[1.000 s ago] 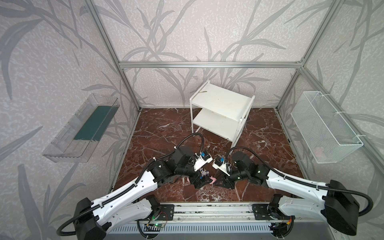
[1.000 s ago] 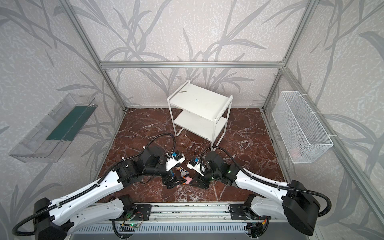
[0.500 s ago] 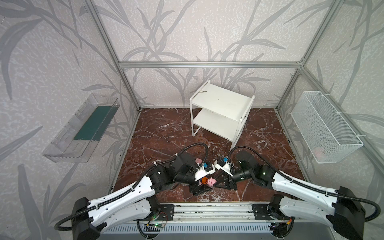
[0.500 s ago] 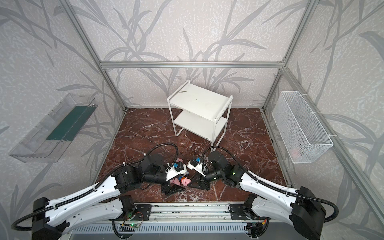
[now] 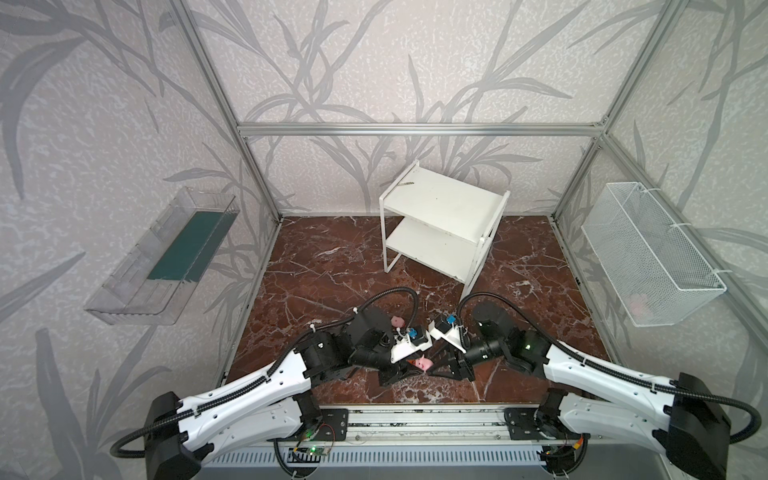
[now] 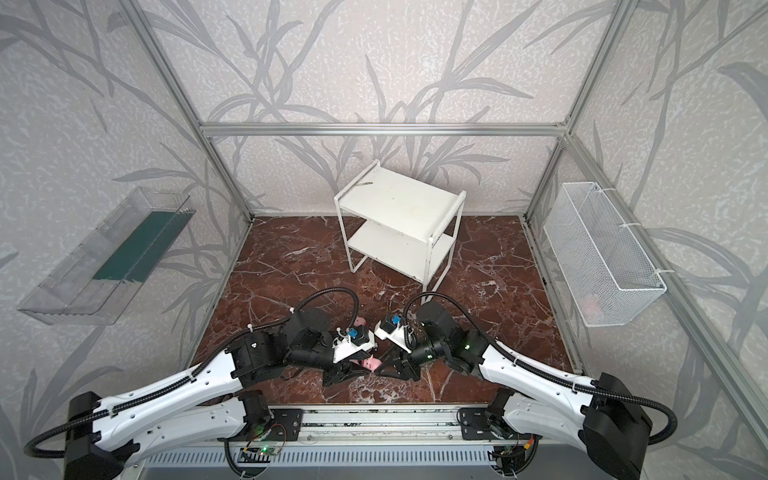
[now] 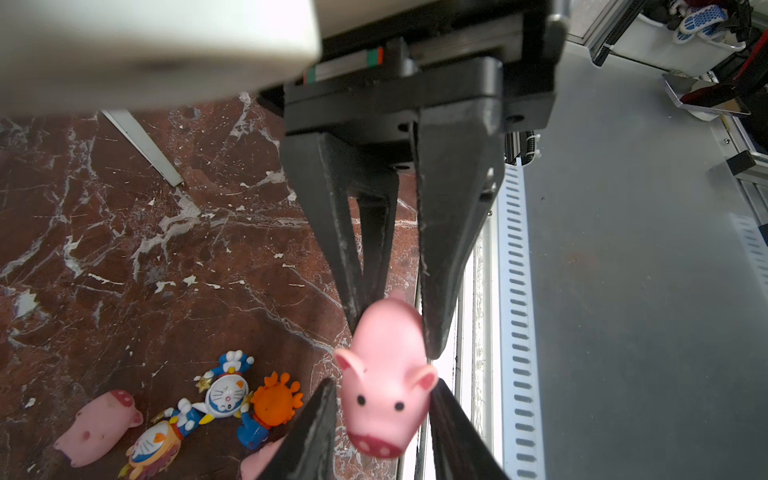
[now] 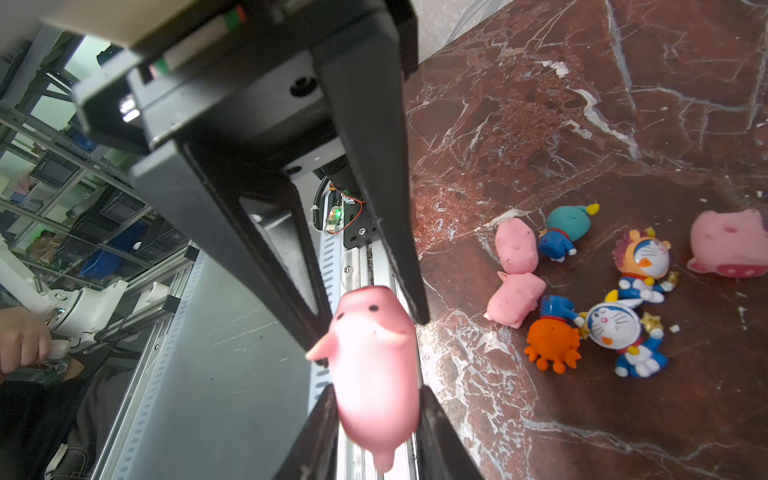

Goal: Place and organize the plastic toys onto the shelf
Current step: 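Grasp the pink pig with the left gripper while the right gripper releases and withdraws, then carry the pink pig with the left gripper onto the white shelf's lower tier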

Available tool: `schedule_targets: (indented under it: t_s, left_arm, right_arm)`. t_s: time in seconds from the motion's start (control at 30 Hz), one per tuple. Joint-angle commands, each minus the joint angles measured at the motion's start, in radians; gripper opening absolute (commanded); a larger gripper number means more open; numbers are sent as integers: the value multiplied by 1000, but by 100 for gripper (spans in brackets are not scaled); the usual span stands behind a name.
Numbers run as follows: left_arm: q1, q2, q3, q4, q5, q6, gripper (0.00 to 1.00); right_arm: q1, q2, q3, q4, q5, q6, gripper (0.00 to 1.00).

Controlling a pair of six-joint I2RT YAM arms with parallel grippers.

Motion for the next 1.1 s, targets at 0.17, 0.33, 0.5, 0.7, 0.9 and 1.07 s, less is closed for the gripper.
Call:
schedule_targets:
  t_s: [0.17, 0.33, 0.5, 0.7, 0.9, 1.07]
  left_arm:
    - [-5, -20, -3, 21, -83, -4, 30]
    - [-6, -38, -23, 83, -171, -46, 29]
    - [-4, -29, -53, 218, -284, -89, 25]
    - [2, 58, -128, 587, -555, -123, 27]
    - [77, 255, -113, 928, -715, -95, 27]
    - [159, 389, -59, 1095, -704, -50, 27]
  right_arm:
    - [-7, -48, -6, 8, 40, -11, 38]
    - [-28, -128, -25, -3, 154, -1, 61]
    - [-47, -288, -106, 6, 452, 24, 81]
    - [-47, -452, -188, -15, 635, -1, 87]
    - [-46, -476, -198, -23, 632, -23, 87]
    - [-45, -480, -182, -34, 631, -50, 91]
